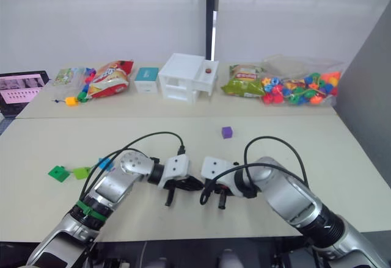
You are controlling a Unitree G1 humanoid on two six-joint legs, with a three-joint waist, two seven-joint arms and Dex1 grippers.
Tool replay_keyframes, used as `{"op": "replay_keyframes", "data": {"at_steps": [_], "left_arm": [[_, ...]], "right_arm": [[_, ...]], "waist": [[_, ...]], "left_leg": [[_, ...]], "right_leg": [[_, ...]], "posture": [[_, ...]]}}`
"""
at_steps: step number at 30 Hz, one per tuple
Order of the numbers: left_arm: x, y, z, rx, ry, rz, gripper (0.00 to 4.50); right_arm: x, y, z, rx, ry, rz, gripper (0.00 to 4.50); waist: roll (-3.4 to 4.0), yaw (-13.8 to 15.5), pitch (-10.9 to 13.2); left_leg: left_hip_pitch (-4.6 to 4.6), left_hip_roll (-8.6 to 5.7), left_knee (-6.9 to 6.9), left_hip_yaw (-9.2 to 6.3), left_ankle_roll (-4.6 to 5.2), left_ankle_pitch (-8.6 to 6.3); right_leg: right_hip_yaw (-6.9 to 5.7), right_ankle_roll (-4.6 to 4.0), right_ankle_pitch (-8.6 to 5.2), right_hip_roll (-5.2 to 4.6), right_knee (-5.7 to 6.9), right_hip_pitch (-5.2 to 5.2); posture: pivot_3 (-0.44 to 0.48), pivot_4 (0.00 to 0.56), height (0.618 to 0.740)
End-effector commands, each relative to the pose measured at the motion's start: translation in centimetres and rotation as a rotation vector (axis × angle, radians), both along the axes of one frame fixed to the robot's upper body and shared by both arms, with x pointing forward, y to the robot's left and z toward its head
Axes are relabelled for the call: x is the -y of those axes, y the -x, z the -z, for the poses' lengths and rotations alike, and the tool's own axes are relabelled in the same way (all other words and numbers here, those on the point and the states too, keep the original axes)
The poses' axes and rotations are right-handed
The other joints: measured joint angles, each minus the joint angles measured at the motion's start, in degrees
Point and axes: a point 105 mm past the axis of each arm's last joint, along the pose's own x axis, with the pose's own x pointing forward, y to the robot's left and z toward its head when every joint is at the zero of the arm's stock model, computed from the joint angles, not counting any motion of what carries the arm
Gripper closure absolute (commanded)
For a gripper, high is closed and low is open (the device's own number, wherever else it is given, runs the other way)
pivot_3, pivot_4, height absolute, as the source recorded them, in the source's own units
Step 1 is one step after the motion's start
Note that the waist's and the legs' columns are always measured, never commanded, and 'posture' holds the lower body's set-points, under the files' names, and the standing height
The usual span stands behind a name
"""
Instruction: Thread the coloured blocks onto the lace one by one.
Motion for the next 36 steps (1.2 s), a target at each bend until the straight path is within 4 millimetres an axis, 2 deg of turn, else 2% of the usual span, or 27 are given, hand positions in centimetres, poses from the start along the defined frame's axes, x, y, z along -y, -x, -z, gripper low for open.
{"op": "replay_keyframes", "data": {"at_steps": [1,7,13,21,24,27,31,36], "left_arm": [[0.2,0.2,-1.4,0.030,0.044,0.016,4.50],[-0.8,0.1,-1.1,0.019,0.023,-0.001,4.50],[-2.7,0.0,-1.0,-0.007,0.020,-0.051,4.50],[-6.1,0.1,-1.0,-0.035,-0.008,-0.146,4.50],[-7.2,-0.1,-1.4,-0.025,-0.017,-0.182,4.50],[-7.6,-0.3,-1.8,-0.016,-0.017,-0.205,4.50],[-7.7,-0.2,-2.0,-0.016,-0.017,-0.210,4.50],[-7.9,-0.1,-2.1,-0.013,-0.020,-0.215,4.50]], "right_arm": [[0.0,0.1,-0.6,0.035,-0.005,-0.007,4.17],[0.9,0.1,-1.2,0.053,-0.048,0.054,2.13],[3.0,-0.5,-2.4,0.102,-0.119,0.206,0.03],[4.8,-2.4,-2.8,0.220,-0.334,0.525,0.03],[5.3,-4.2,-2.9,0.326,-0.458,0.759,0.03],[4.1,-5.2,-3.2,0.393,-0.597,0.882,0.03],[4.3,-7.1,-2.2,0.459,-0.633,1.026,0.03],[4.2,-9.5,-1.5,0.489,-0.669,1.070,0.03]], "waist": [[0.00,0.0,0.0],[0.00,0.0,0.0],[0.00,0.1,0.0],[0.01,0.0,0.0],[0.01,-0.1,0.0],[0.02,-0.2,0.0],[0.03,-0.2,0.0],[0.05,-0.4,0.0]], "left_leg": [[0.00,0.00,0.00,0.00,0.00,0.00],[-0.01,0.00,0.00,0.00,0.00,0.00],[0.00,0.01,0.00,0.00,0.00,0.00],[0.03,0.02,-0.04,0.00,0.00,0.00],[0.04,0.03,-0.05,-0.01,0.00,0.00],[0.03,0.02,-0.08,0.00,-0.02,0.01],[0.05,0.01,-0.12,0.01,-0.04,0.02],[0.07,0.02,-0.15,0.03,-0.07,0.04]], "right_leg": [[0.00,0.00,0.00,0.00,0.00,0.00],[0.00,0.00,0.00,0.00,-0.01,0.00],[0.00,0.00,0.00,0.00,-0.01,0.00],[0.01,0.00,0.00,0.01,0.03,0.00],[0.01,0.00,0.00,0.02,0.04,-0.01],[0.01,0.00,0.00,0.01,0.06,-0.05],[0.03,0.00,0.00,-0.01,0.06,-0.06],[0.03,-0.01,0.01,0.00,0.05,-0.07]], "posture": [[0.000,0.150,0.740],[0.000,0.150,0.740],[0.000,0.150,0.740],[0.000,0.150,0.740],[0.000,0.150,0.740],[0.000,0.150,0.740],[0.000,0.150,0.740],[0.000,0.150,0.740]]}}
